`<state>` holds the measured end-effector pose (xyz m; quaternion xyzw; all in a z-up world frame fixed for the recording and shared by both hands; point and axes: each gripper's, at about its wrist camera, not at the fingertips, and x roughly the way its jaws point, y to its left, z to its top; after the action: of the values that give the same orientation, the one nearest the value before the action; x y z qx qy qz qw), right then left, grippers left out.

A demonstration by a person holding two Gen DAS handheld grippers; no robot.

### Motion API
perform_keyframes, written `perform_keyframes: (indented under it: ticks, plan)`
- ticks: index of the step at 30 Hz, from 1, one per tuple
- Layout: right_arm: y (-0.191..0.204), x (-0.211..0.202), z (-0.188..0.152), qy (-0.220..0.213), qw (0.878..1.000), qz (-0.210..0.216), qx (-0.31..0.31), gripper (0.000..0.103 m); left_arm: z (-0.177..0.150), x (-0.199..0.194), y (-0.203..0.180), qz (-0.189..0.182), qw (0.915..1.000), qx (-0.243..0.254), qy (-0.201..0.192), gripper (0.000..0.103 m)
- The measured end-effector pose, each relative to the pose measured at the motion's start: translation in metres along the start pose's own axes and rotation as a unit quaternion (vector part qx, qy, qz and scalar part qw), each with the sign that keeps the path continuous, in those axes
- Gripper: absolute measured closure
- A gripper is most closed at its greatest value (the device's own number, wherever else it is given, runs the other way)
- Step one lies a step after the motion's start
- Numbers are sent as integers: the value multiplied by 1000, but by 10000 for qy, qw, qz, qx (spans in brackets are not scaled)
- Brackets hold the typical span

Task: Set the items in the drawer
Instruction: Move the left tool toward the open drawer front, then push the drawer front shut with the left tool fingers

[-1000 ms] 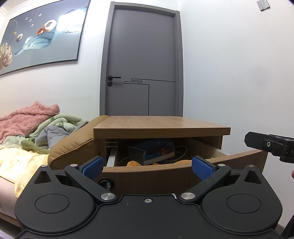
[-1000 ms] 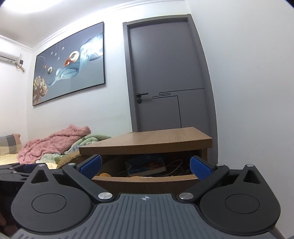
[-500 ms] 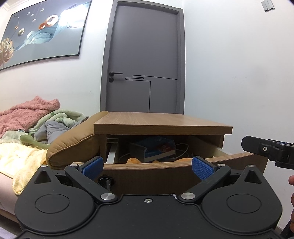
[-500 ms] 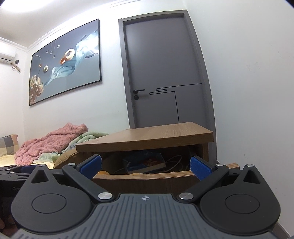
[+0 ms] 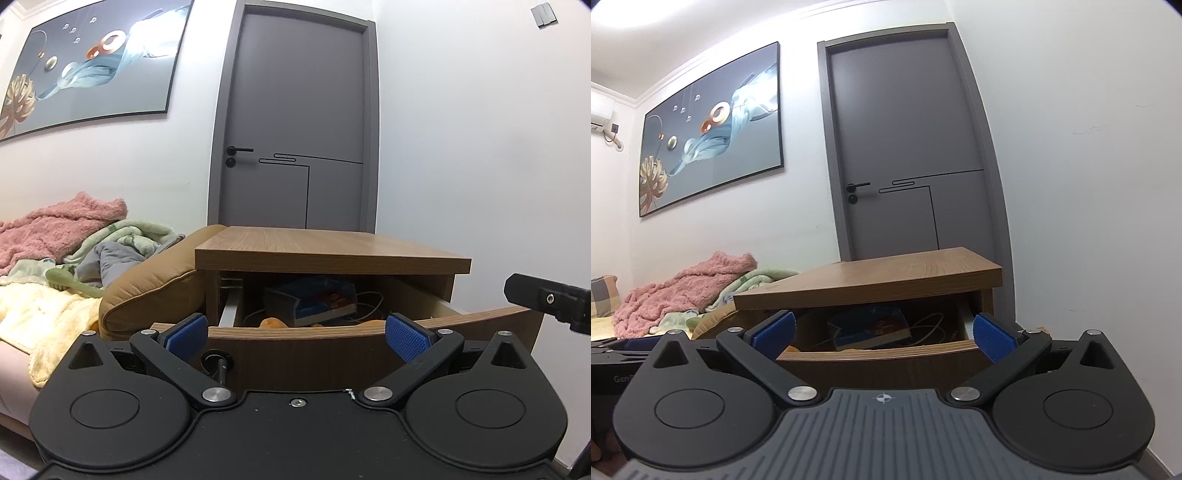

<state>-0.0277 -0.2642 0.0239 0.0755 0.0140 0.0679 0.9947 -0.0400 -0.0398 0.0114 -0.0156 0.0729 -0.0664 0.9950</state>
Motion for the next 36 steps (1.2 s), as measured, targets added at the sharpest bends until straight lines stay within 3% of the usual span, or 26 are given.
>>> perform_keyframes:
  ticks: [5, 8, 10, 13, 17, 19, 20, 24, 31, 36]
  plan:
    - [1, -4, -3, -10, 9999, 45, -149, 9, -2, -3, -1, 24, 10000, 67, -61, 4]
    - [1, -6, -4, -18, 9998, 59, -200, 25, -2, -5, -1, -103, 9999, 106, -86, 8]
    - [3, -5, -8, 107, 9997, 134, -191, 46, -2, -7, -2, -121, 9998, 144, -90, 15]
    - [8, -6, -14, 232, 9990, 251, -295, 63, -5, -9, -5, -130, 9996, 242, -91, 24]
    - [13, -16, -19, 115, 9977, 373, -549, 69, -8, -12, -7, -15, 9996, 225, -139, 38]
    - [11, -18, -19, 50, 9982, 309, -521, 77, -12, -13, -7, 46, 9998, 128, -108, 42]
    - [10, -19, -18, 17, 9983, 275, -505, 78, -15, -13, -8, 57, 9999, 110, -84, 50]
    - [8, -23, -18, -83, 9988, 109, -468, 85, -25, -13, -11, 89, 9996, 254, -7, 56]
    - [3, -21, -18, 74, 9989, -78, -457, 86, -37, -12, -7, 259, 9988, 403, -91, 79]
    - [1, -15, -22, 253, 9986, -165, -425, 86, -40, -8, -4, 316, 9983, 492, -56, 87]
